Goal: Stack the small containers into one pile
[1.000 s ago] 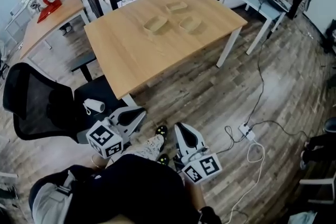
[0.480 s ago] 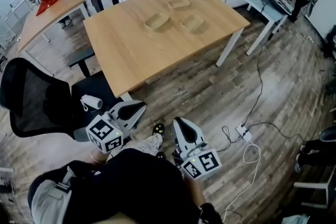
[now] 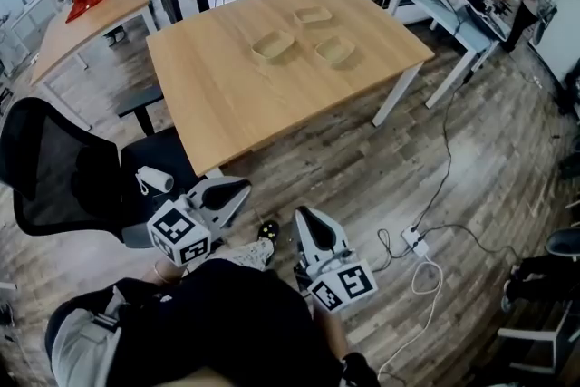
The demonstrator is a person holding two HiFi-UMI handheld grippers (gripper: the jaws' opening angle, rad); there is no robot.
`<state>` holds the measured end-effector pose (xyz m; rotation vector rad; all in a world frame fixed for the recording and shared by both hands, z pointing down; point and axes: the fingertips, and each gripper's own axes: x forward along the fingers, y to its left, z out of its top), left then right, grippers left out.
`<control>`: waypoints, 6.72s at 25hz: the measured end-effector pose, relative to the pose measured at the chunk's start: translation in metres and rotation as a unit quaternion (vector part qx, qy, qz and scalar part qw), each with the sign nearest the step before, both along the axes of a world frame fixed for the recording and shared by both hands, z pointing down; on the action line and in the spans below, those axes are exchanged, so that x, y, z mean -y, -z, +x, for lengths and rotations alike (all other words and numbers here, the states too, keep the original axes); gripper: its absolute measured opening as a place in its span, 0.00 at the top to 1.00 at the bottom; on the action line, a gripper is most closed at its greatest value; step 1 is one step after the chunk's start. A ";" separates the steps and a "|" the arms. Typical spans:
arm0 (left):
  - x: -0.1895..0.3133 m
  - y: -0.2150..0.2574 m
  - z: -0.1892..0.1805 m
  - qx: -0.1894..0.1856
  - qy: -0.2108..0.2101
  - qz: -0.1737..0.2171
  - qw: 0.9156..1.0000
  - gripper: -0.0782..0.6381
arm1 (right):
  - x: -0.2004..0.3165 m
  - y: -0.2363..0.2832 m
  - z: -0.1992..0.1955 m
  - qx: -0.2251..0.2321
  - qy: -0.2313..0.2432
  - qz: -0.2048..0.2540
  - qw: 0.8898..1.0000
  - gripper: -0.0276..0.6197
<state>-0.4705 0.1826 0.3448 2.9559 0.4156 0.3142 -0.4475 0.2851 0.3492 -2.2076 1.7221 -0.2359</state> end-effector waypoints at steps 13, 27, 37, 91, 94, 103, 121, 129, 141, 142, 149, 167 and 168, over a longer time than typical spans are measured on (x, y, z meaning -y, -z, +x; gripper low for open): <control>0.014 -0.001 0.039 -0.004 -0.002 -0.002 1.000 0.85 | 0.014 0.001 0.034 -0.002 0.002 -0.009 1.000 0.91; 0.043 -0.022 0.074 0.016 0.011 -0.007 1.000 0.85 | 0.041 -0.016 0.074 0.012 0.010 -0.015 1.000 0.91; 0.067 -0.025 0.105 0.017 0.016 -0.017 1.000 0.85 | 0.067 -0.012 0.107 0.006 0.021 -0.023 0.999 0.91; 0.166 -0.044 0.197 0.004 0.049 -0.032 0.998 0.85 | 0.145 -0.009 0.211 -0.017 0.009 -0.060 0.998 0.91; 0.173 -0.043 0.207 0.009 0.063 -0.021 0.998 0.85 | 0.153 -0.015 0.221 -0.002 0.020 -0.052 0.998 0.91; 0.183 -0.050 0.229 0.029 0.085 -0.017 0.996 0.85 | 0.167 -0.021 0.247 0.006 0.047 -0.044 0.998 0.91; 0.206 -0.049 0.276 0.031 0.138 -0.009 0.990 0.85 | 0.194 -0.018 0.305 0.000 0.100 -0.051 0.994 0.91; 0.215 -0.051 0.294 0.041 0.158 -0.003 0.987 0.85 | 0.206 -0.021 0.328 0.007 0.126 -0.054 0.991 0.91; 0.217 -0.044 0.334 0.053 0.198 0.011 0.979 0.85 | 0.210 -0.019 0.384 0.012 0.155 -0.041 0.987 0.91; 0.217 -0.044 0.338 0.054 0.202 0.011 0.978 0.85 | 0.209 -0.019 0.389 0.013 0.158 -0.041 0.986 0.91; 0.213 -0.043 0.376 0.064 0.217 0.017 0.974 0.85 | 0.203 -0.016 0.429 0.017 0.173 -0.035 0.984 0.91; 0.189 -0.042 0.472 0.063 0.234 0.027 0.970 0.85 | 0.190 -0.029 0.528 0.024 0.207 -0.031 0.978 0.91; 0.189 -0.042 0.474 0.063 0.237 0.028 0.969 0.85 | 0.192 -0.029 0.530 0.024 0.211 -0.029 0.977 0.91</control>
